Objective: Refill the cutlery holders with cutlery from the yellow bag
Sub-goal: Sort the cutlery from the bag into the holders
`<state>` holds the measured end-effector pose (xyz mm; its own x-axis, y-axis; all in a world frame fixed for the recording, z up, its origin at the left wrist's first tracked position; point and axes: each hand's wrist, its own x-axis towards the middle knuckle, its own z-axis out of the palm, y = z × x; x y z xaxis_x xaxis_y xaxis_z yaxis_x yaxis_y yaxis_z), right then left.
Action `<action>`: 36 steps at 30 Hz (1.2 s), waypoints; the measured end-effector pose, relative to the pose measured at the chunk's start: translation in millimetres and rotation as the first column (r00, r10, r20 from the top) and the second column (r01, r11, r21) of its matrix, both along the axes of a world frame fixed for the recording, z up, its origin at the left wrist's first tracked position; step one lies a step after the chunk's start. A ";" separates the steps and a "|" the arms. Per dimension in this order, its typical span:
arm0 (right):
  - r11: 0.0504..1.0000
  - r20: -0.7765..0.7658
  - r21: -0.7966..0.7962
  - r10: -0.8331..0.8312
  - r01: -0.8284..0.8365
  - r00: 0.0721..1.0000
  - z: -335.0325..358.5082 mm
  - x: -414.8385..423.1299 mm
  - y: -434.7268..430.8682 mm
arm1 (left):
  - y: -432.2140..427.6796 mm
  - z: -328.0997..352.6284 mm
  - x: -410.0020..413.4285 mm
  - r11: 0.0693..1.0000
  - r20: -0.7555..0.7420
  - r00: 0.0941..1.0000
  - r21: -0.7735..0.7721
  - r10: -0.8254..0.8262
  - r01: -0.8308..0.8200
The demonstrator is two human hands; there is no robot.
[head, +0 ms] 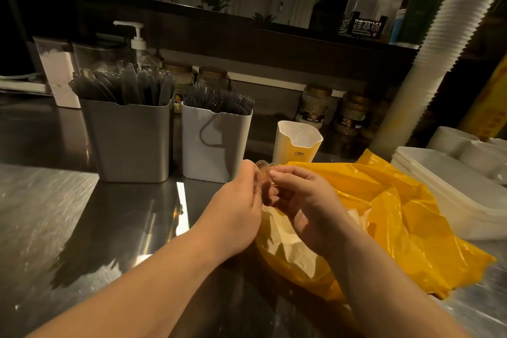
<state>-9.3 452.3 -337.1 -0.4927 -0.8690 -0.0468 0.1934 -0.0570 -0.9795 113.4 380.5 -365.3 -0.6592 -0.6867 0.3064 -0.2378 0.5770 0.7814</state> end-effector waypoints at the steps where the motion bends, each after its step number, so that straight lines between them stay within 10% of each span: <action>1: 1.000 -0.034 -0.011 0.022 -0.023 0.999 -0.1 -0.7 0.1 | -1.5 0.0 1.8 1.000 0.040 0.999 -0.018 -0.009 0.010; 9: 0.994 -0.606 -0.035 -0.101 0.100 0.789 -9.6 11.8 -3.1 | -0.1 1.7 4.5 0.987 0.233 0.969 -0.152 0.083 -0.048; 19: 0.984 -0.316 0.021 -0.161 0.177 0.935 4.2 -1.7 0.7 | -0.2 2.4 -0.6 0.998 0.130 0.990 -0.048 0.048 -0.042; 28: 0.985 -0.180 0.137 -0.075 0.101 0.981 7.1 -7.1 1.4 | 3.3 2.7 5.4 0.984 0.451 0.890 -0.175 0.060 0.023; 36: 0.984 -0.610 0.081 -0.075 0.157 0.788 -2.2 -0.4 0.0 | 4.5 4.8 4.7 0.978 0.467 0.883 -0.202 0.047 0.054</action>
<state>-9.7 452.3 -339.2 -0.5526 -0.8107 0.1935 -0.4390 0.0858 -0.8944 118.1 385.0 -360.5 -0.7624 -0.6401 0.0950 -0.5427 0.7124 0.4449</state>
